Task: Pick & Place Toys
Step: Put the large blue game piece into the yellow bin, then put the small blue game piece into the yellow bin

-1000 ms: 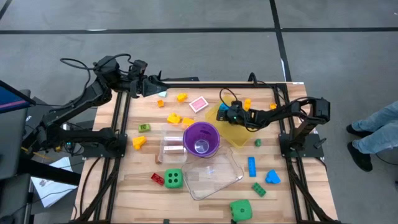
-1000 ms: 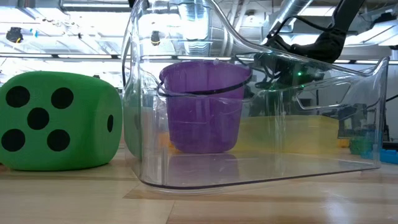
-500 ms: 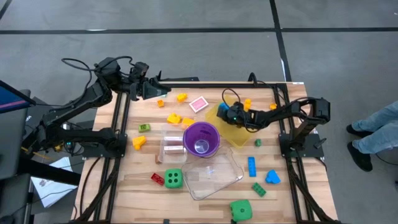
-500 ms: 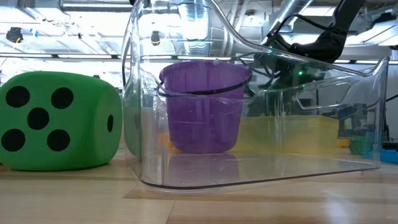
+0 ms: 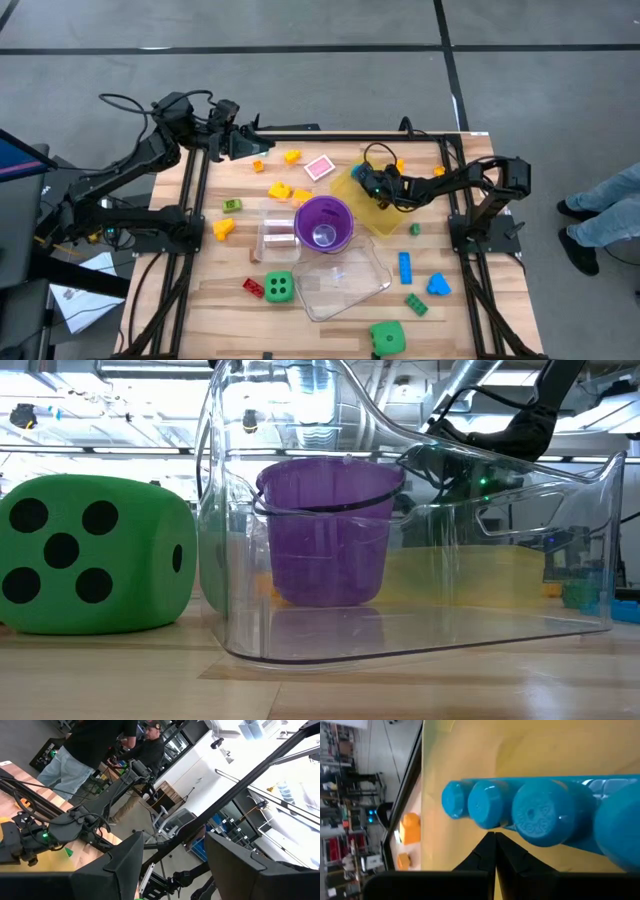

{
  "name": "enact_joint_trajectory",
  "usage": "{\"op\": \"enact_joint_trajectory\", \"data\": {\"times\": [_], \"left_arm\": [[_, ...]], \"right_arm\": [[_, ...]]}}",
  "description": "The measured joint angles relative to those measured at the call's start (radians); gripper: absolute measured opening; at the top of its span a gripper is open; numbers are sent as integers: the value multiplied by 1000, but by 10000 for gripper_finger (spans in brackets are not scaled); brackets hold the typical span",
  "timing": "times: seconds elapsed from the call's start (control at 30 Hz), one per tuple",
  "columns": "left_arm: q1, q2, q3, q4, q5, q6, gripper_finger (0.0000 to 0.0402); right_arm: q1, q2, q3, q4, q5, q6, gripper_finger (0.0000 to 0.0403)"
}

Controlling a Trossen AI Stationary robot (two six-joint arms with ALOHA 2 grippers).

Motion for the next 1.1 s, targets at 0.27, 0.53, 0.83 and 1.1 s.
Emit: {"op": "enact_joint_trajectory", "data": {"times": [0.27,0.53,0.83,1.1], "left_arm": [[-1,0,0,0,0,0,205],[-27,0,0,0,0,3,205],[-32,0,0,0,0,5,205],[-32,0,0,0,1,7,205]], "right_arm": [[-8,1,0,-9,56,70,0],[-8,1,0,7,85,113,0],[18,1,0,124,46,16,0],[51,1,44,31,45,42,0]]}}
